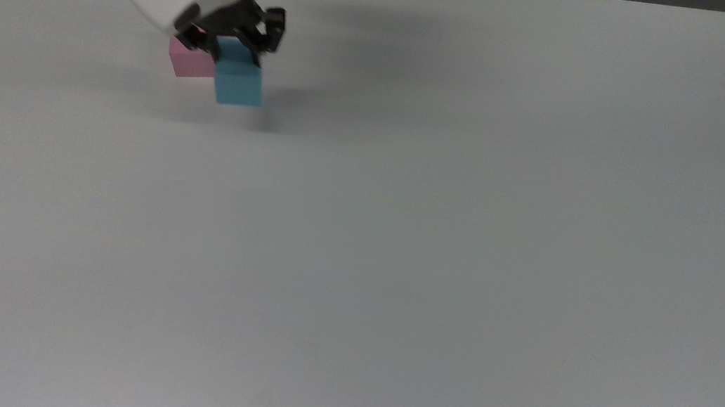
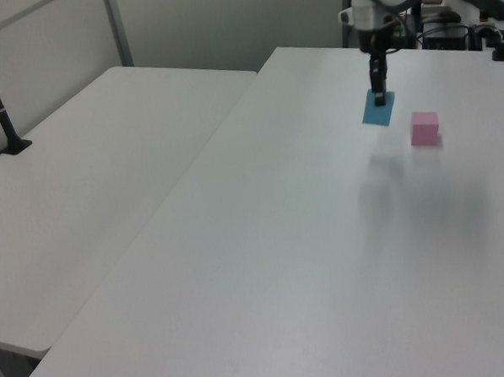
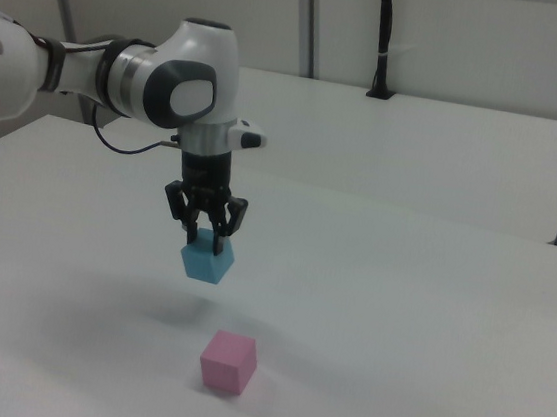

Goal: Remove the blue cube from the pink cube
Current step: 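Carry the blue cube away from the pink cube and lower it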

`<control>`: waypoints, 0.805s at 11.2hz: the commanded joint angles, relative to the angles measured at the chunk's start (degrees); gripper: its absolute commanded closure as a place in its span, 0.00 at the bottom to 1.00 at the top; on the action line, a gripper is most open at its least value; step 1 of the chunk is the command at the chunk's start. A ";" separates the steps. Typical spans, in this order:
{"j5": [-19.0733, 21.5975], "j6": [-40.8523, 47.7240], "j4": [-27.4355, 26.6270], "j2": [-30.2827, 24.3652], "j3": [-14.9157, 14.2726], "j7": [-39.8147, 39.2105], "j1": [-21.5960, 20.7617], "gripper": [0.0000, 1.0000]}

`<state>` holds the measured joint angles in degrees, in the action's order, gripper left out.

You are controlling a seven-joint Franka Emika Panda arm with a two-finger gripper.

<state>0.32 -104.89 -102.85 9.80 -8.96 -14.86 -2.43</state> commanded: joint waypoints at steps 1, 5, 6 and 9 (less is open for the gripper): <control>3.62 -0.57 3.27 5.57 3.23 5.28 -0.56 0.63; 3.54 -1.02 6.16 8.82 8.24 10.90 -1.17 0.63; 3.54 -1.45 6.34 9.35 8.78 11.78 -1.70 0.63; 3.19 -3.29 6.34 11.81 9.57 16.00 -4.51 0.63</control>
<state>3.12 -105.86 -97.58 19.01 0.18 -2.29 -4.97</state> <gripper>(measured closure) 0.511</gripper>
